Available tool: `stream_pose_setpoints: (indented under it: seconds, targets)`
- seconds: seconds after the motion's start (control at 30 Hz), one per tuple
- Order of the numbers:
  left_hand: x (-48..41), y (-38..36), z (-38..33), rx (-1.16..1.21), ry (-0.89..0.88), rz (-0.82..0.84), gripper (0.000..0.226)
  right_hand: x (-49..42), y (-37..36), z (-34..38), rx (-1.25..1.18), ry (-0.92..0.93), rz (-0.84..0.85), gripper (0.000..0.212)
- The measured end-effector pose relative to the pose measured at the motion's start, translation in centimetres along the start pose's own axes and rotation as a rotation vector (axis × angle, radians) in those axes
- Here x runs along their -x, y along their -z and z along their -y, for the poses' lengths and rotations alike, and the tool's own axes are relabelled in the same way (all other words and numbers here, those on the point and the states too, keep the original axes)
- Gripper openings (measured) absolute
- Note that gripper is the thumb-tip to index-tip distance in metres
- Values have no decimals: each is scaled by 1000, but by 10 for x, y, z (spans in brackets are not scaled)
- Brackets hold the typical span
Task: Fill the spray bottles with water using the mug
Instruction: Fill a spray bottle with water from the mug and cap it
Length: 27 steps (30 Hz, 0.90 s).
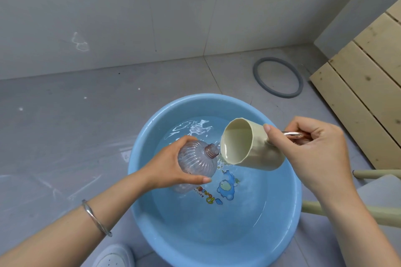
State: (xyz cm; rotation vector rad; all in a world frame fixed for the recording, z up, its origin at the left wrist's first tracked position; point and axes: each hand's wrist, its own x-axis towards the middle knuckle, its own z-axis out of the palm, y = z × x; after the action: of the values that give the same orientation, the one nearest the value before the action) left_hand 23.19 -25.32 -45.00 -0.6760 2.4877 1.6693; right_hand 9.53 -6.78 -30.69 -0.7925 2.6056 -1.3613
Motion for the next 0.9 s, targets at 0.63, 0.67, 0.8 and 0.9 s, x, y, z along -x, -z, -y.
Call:
stream_pose_setpoints:
  seconds: [0.63, 0.67, 0.8, 0.9]
  targets:
    - [0, -3, -5, 21, 15, 2, 91, 1, -4, 4, 78, 122, -6, 43]
    - [0, -3, -4, 19, 16, 3, 91, 1, -5, 4, 89, 136, -8, 43]
    - [1, -2, -3, 15, 17, 2, 83, 1, -5, 5, 122, 166, -20, 42]
    - [1, -2, -3, 20, 20, 4, 79, 1, -6, 4, 135, 174, -24, 43]
